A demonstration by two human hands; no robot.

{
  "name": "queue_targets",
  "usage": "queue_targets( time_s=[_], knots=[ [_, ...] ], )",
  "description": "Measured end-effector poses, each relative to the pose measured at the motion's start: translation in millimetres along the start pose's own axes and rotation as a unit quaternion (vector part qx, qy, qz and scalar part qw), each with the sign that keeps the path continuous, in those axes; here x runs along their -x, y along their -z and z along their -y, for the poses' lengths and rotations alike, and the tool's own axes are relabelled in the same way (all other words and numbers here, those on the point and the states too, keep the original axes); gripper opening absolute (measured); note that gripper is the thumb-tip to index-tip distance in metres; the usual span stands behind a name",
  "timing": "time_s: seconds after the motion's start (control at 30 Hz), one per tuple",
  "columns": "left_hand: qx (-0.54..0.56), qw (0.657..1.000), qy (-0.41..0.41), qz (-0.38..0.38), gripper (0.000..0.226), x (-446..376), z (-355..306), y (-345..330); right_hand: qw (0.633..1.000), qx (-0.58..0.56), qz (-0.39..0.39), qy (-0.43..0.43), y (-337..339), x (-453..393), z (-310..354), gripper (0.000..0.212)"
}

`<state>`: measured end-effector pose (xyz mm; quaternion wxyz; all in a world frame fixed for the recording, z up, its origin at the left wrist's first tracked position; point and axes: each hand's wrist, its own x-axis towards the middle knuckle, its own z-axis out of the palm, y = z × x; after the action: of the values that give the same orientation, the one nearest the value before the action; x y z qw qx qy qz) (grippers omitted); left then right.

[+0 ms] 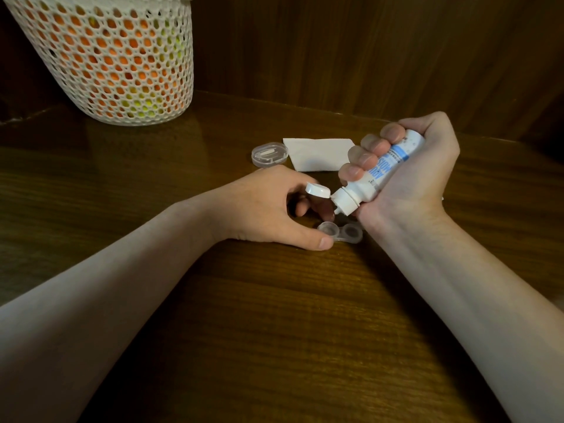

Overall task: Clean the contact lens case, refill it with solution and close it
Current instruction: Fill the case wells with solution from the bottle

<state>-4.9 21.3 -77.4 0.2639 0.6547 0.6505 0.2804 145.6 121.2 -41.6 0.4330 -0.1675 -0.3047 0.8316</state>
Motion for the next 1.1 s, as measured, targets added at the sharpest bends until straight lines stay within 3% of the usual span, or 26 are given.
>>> queue_targets(
  time_s=[1.1],
  knots=[
    [-0.010, 1.000, 0.008, 0.004, 0.035, -0.4, 1.1, 1.2, 1.000, -0.001, 0.005, -0.002, 0.0, -1.0, -0.7, 0.034]
  ],
)
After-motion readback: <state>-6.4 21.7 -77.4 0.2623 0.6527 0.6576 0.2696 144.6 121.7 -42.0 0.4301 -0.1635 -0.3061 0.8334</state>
